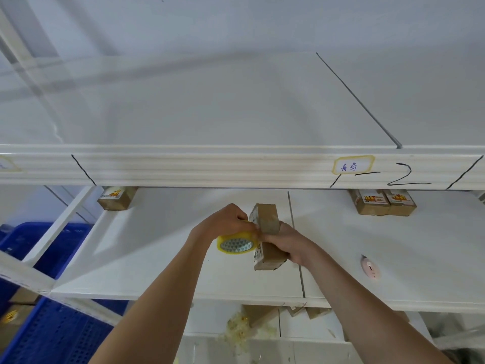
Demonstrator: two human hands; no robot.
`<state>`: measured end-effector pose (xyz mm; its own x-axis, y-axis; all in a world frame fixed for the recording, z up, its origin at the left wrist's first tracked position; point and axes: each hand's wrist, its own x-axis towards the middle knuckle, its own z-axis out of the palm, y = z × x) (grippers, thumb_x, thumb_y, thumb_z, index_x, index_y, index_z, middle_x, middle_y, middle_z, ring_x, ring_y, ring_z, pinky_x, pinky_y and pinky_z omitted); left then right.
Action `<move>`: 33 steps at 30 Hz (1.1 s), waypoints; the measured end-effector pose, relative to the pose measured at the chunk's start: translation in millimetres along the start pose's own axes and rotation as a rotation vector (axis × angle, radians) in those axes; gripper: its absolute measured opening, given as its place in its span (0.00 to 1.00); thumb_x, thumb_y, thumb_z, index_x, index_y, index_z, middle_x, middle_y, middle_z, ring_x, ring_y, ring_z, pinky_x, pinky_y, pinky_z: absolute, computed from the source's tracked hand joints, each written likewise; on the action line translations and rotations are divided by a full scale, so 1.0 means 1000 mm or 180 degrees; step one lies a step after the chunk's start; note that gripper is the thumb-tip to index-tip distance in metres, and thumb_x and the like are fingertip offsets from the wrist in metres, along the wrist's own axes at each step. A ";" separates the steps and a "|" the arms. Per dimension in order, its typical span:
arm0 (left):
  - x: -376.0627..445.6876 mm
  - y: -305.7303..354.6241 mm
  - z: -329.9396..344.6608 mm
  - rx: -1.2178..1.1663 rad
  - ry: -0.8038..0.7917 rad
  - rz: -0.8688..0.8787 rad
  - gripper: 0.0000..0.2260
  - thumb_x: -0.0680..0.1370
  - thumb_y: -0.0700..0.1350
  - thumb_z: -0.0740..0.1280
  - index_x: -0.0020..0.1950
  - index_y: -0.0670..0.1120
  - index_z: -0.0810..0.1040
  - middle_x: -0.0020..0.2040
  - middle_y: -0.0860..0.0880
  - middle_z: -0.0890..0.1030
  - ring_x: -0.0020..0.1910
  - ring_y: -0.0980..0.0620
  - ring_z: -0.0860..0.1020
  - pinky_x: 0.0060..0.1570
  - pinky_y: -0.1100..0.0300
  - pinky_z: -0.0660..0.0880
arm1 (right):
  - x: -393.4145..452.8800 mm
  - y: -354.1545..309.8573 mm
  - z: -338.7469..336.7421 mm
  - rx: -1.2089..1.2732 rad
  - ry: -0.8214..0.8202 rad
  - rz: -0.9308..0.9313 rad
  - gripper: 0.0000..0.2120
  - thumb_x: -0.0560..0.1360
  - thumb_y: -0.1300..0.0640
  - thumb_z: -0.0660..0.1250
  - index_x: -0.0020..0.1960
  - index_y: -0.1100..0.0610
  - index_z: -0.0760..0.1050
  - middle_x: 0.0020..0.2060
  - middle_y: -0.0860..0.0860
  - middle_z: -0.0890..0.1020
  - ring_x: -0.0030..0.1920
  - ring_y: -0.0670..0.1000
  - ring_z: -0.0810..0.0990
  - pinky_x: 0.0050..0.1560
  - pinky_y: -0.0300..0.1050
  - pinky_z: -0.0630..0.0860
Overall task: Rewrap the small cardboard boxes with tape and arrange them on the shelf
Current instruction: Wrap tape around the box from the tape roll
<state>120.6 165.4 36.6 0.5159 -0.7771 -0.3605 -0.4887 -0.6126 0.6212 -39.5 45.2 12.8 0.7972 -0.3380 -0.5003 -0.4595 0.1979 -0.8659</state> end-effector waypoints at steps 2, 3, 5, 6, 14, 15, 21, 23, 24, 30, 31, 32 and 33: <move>-0.001 -0.001 -0.001 0.0146 -0.0062 -0.0033 0.26 0.72 0.66 0.71 0.44 0.41 0.83 0.33 0.49 0.75 0.33 0.52 0.73 0.35 0.59 0.68 | 0.001 -0.001 0.000 -0.0245 0.0025 0.0012 0.21 0.67 0.52 0.81 0.58 0.54 0.82 0.51 0.54 0.87 0.52 0.54 0.86 0.52 0.50 0.83; -0.003 -0.002 -0.001 0.0123 -0.0093 -0.0027 0.27 0.72 0.68 0.70 0.45 0.42 0.83 0.35 0.50 0.76 0.34 0.52 0.74 0.36 0.59 0.69 | 0.001 -0.002 -0.002 -0.0248 0.0122 0.0061 0.21 0.67 0.54 0.80 0.58 0.55 0.82 0.50 0.55 0.87 0.51 0.55 0.86 0.52 0.50 0.83; -0.006 -0.005 -0.005 -0.0168 -0.0205 0.0018 0.24 0.73 0.67 0.70 0.47 0.47 0.85 0.40 0.51 0.81 0.41 0.51 0.79 0.41 0.59 0.74 | -0.001 -0.004 -0.007 -0.0166 0.0365 0.0130 0.18 0.68 0.58 0.78 0.57 0.58 0.82 0.48 0.57 0.87 0.48 0.56 0.86 0.47 0.49 0.84; -0.007 -0.008 -0.007 -0.0359 -0.0259 0.0058 0.20 0.74 0.65 0.71 0.48 0.49 0.86 0.43 0.52 0.83 0.45 0.51 0.81 0.45 0.59 0.76 | -0.003 -0.005 -0.010 -0.0149 0.0436 0.0132 0.17 0.68 0.59 0.77 0.56 0.58 0.82 0.48 0.57 0.86 0.47 0.56 0.86 0.45 0.48 0.83; -0.008 -0.027 -0.013 -0.0817 -0.0545 0.0147 0.12 0.73 0.57 0.76 0.33 0.52 0.84 0.33 0.55 0.78 0.39 0.53 0.76 0.44 0.59 0.71 | -0.011 -0.007 -0.014 -0.0069 0.0404 0.0164 0.12 0.70 0.59 0.77 0.53 0.57 0.81 0.49 0.58 0.86 0.49 0.57 0.86 0.47 0.51 0.84; -0.006 -0.030 -0.012 -0.0661 -0.0478 0.0079 0.13 0.72 0.58 0.76 0.34 0.51 0.83 0.32 0.55 0.78 0.38 0.53 0.75 0.43 0.59 0.71 | -0.012 -0.008 -0.015 -0.0013 0.0395 0.0156 0.13 0.71 0.59 0.77 0.53 0.58 0.81 0.49 0.58 0.86 0.49 0.57 0.86 0.48 0.52 0.84; -0.001 -0.041 0.002 -0.0253 -0.0141 -0.0384 0.24 0.68 0.69 0.74 0.34 0.48 0.79 0.34 0.51 0.78 0.37 0.51 0.78 0.41 0.58 0.73 | -0.014 -0.018 -0.021 0.0110 0.0282 0.0074 0.13 0.72 0.59 0.76 0.56 0.59 0.80 0.50 0.58 0.87 0.50 0.58 0.86 0.48 0.51 0.84; -0.001 -0.039 0.001 -0.0249 -0.0146 -0.0440 0.24 0.67 0.70 0.74 0.33 0.49 0.78 0.33 0.52 0.78 0.37 0.51 0.78 0.41 0.59 0.73 | -0.014 -0.017 -0.019 0.0204 0.0223 0.0075 0.14 0.73 0.59 0.75 0.58 0.60 0.80 0.50 0.57 0.87 0.50 0.57 0.86 0.45 0.49 0.83; -0.001 -0.037 0.000 -0.0244 -0.0163 -0.0450 0.24 0.67 0.70 0.74 0.32 0.49 0.77 0.33 0.52 0.78 0.36 0.52 0.78 0.41 0.59 0.72 | -0.014 -0.017 -0.018 0.0269 0.0196 0.0072 0.14 0.74 0.60 0.74 0.58 0.60 0.79 0.50 0.58 0.87 0.50 0.57 0.86 0.44 0.49 0.83; 0.000 -0.022 -0.002 -0.0123 -0.0269 -0.0439 0.24 0.68 0.70 0.73 0.35 0.49 0.77 0.35 0.53 0.79 0.38 0.54 0.78 0.39 0.61 0.71 | -0.014 -0.017 -0.013 0.0624 0.0056 -0.0008 0.15 0.76 0.62 0.71 0.62 0.61 0.78 0.53 0.59 0.86 0.52 0.59 0.86 0.47 0.52 0.83; 0.001 -0.021 -0.002 -0.0110 -0.0299 -0.0447 0.24 0.68 0.70 0.73 0.36 0.49 0.77 0.36 0.52 0.79 0.39 0.53 0.78 0.39 0.61 0.71 | -0.014 -0.017 -0.013 0.0626 0.0027 -0.0022 0.15 0.76 0.62 0.70 0.62 0.61 0.78 0.53 0.59 0.86 0.53 0.60 0.86 0.48 0.53 0.83; 0.002 -0.020 -0.003 -0.0098 -0.0333 -0.0460 0.23 0.68 0.70 0.73 0.37 0.50 0.77 0.38 0.52 0.80 0.40 0.53 0.79 0.40 0.61 0.71 | -0.013 -0.017 -0.013 0.0633 -0.0003 -0.0031 0.15 0.76 0.62 0.70 0.63 0.60 0.77 0.53 0.59 0.86 0.53 0.60 0.86 0.49 0.55 0.83; 0.003 -0.019 -0.003 -0.0091 -0.0361 -0.0473 0.22 0.68 0.70 0.73 0.37 0.50 0.78 0.38 0.53 0.80 0.41 0.53 0.79 0.41 0.61 0.71 | -0.014 -0.016 -0.013 0.0649 -0.0037 -0.0048 0.15 0.76 0.62 0.70 0.63 0.59 0.77 0.53 0.59 0.86 0.53 0.60 0.85 0.50 0.56 0.83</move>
<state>133.8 175.8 26.0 0.4975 -0.6905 -0.5250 -0.3919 -0.7189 0.5742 -48.0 34.5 33.5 0.8083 -0.3320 -0.4862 -0.3596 0.3755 -0.8542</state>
